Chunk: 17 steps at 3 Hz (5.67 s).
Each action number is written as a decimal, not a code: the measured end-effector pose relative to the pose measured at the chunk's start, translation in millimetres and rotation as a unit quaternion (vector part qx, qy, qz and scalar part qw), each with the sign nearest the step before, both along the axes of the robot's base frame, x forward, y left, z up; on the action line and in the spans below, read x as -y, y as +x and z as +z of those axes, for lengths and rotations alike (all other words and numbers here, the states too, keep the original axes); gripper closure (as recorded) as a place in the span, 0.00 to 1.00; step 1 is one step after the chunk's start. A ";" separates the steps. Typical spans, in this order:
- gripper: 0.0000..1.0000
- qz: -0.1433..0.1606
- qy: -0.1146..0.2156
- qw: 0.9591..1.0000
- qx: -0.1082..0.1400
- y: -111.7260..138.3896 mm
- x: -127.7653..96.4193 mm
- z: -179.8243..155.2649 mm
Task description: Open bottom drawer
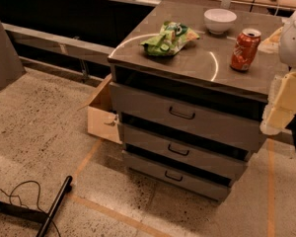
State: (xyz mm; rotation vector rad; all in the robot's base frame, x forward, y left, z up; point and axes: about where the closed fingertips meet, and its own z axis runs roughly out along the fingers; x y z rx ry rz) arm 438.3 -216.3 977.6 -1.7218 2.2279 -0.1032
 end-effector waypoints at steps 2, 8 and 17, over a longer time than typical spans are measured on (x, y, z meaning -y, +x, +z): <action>0.00 -0.011 0.011 1.000 0.007 1.9 2.4 -13.3; 0.00 -0.025 0.146 0.988 0.032 71.4 -27.5 -353.4; 0.00 -0.035 0.161 0.986 0.026 150.1 -34.4 -688.0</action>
Offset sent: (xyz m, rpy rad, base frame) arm 0.0058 -0.0080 -0.0414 0.0586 -0.0183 -0.0619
